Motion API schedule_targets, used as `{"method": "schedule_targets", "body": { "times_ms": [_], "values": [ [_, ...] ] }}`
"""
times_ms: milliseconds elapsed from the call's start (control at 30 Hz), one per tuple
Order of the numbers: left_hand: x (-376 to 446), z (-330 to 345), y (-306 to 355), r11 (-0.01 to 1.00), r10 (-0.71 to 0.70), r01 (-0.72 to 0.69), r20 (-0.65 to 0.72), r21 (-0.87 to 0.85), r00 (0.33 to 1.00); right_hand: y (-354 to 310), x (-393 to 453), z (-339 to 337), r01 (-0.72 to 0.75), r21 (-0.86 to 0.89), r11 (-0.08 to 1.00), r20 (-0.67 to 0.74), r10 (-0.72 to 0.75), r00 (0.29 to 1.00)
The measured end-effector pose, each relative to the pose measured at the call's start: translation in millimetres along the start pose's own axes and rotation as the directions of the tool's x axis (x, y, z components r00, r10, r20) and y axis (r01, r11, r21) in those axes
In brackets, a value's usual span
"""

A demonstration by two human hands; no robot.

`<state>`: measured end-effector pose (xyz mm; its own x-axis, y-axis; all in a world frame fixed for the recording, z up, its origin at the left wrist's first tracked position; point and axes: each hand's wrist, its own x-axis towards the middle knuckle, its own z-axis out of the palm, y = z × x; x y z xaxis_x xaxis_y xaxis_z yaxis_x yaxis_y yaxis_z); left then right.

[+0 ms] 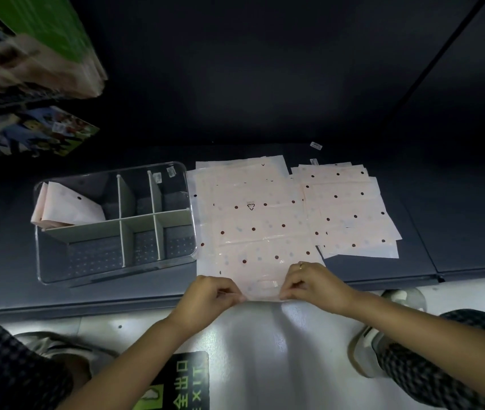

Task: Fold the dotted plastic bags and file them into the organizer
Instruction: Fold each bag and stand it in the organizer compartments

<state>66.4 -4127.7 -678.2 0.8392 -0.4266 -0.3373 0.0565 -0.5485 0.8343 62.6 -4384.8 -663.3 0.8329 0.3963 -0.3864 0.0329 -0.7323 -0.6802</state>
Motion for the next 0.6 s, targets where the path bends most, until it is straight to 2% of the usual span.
{"method": "schedule_targets", "body": {
  "times_ms": [233,367,467,600],
  "values": [
    [0,-12,20,0.952,-0.033,0.05,0.061,-0.302,0.998,-13,3,-16,-0.053,0.161,0.985,0.027,0.049,0.998],
    [2,-18,29,0.884,-0.062,0.083,0.061,-0.46,0.996,-19,5,-27,-0.106,0.239,0.965,0.087,0.087,0.992],
    [2,-23,38,0.872,-0.048,0.072,0.062,-0.485,0.997,-25,5,-41,-0.11,0.211,0.971,0.177,0.073,0.981],
    [6,-27,45,0.89,-0.032,0.019,-0.021,-0.455,0.999,-40,8,-61,-0.094,0.19,0.977,0.259,0.043,0.965]
  ]
}}
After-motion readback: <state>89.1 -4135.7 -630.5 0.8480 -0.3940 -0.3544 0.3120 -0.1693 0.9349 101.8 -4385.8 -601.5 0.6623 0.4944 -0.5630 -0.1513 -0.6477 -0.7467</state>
